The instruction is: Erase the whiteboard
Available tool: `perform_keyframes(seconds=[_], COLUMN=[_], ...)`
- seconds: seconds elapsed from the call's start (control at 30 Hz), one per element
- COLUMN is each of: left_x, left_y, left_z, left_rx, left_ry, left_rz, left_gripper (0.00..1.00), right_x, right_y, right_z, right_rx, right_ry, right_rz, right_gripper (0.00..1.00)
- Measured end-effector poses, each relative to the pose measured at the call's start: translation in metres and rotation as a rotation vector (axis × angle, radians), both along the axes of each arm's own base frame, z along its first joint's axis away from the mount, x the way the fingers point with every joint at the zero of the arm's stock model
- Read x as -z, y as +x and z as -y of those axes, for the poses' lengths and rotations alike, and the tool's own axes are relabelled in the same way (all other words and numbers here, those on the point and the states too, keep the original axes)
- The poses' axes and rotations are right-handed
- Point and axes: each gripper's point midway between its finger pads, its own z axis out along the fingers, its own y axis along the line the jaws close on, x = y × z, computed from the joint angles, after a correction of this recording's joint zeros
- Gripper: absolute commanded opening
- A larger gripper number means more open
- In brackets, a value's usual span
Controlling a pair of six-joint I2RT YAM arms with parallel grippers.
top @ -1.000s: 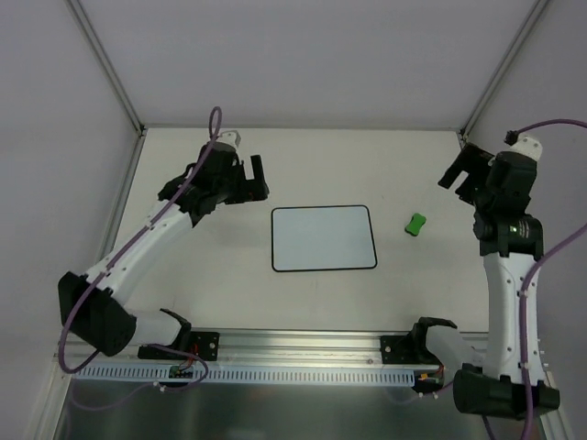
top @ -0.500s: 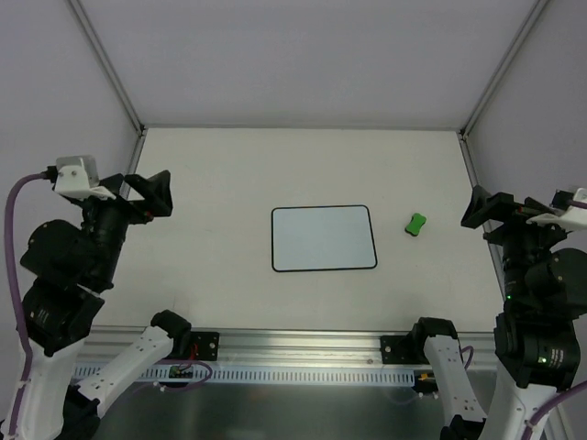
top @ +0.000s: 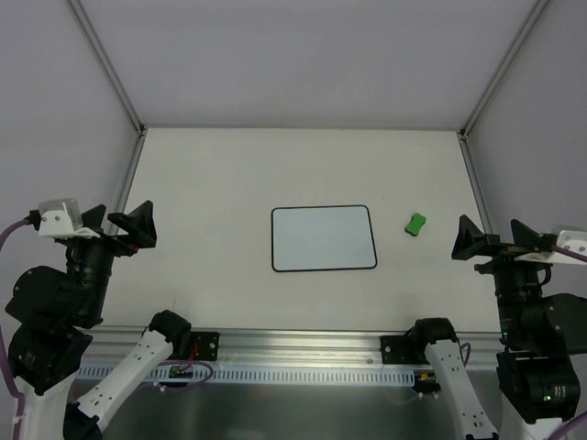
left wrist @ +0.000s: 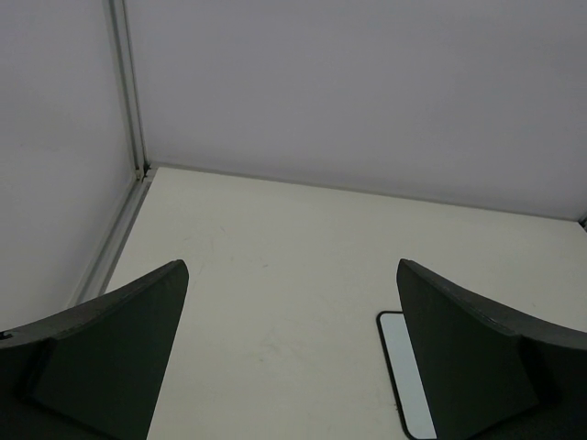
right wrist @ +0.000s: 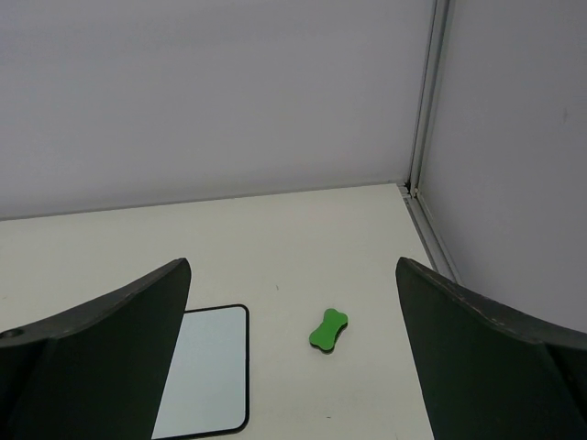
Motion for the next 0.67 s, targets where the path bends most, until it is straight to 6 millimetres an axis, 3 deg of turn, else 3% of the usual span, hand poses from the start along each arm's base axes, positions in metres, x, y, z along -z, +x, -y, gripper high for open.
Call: perform_keyframes(seconds=[0.67], left_x=[0.030], left_y=[0.010], left_z=[0.011], left_rx=[0.024], left_ry=[0.001], left_rz=[-0.084], left_gripper=[0.99], right_x=[0.008], right_y=[0.000], right_z=[0.001], right_rx=[-0.002], right_ry=[-0.002], right_rz=[-0.009], right_gripper=[0.99])
